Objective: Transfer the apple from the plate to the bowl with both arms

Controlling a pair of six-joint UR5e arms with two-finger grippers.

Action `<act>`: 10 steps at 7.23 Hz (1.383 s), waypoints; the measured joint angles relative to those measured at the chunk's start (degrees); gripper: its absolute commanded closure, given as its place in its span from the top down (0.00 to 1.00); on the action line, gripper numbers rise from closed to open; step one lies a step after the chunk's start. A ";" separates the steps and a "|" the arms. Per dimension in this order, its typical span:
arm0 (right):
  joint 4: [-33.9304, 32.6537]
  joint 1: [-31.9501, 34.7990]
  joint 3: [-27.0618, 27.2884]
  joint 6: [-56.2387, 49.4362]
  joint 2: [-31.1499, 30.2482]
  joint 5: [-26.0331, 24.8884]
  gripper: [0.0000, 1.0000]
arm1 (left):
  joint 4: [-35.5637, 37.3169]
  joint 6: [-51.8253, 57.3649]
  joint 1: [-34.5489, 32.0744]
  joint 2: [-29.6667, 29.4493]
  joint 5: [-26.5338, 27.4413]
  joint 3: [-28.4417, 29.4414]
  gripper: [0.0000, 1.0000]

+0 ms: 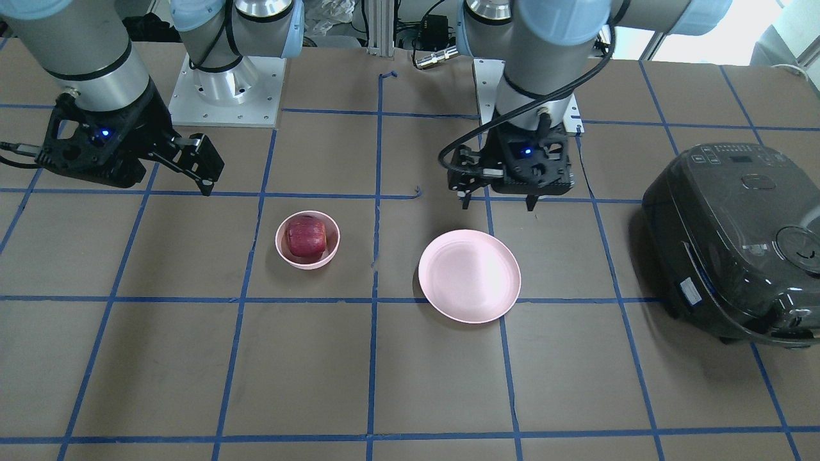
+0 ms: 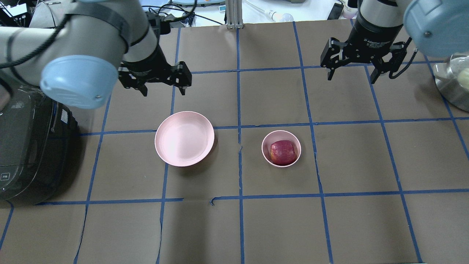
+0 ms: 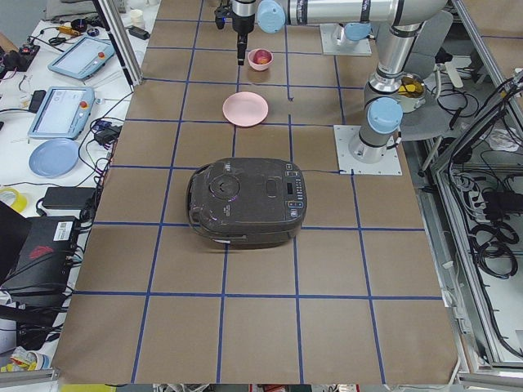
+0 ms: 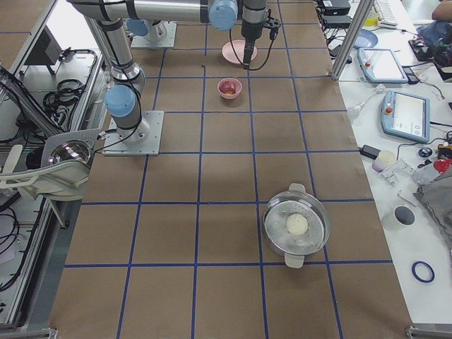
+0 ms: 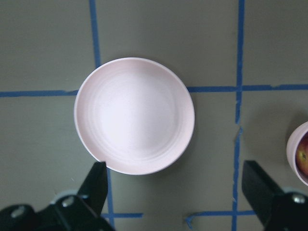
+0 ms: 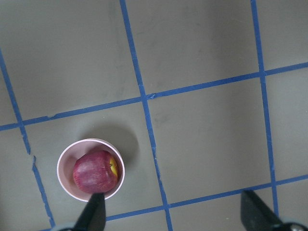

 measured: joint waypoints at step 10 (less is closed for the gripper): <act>0.65 2.49 2.17 -3.13 -5.72 -0.23 1.00 | -12.56 5.50 5.45 3.06 0.37 7.76 1.00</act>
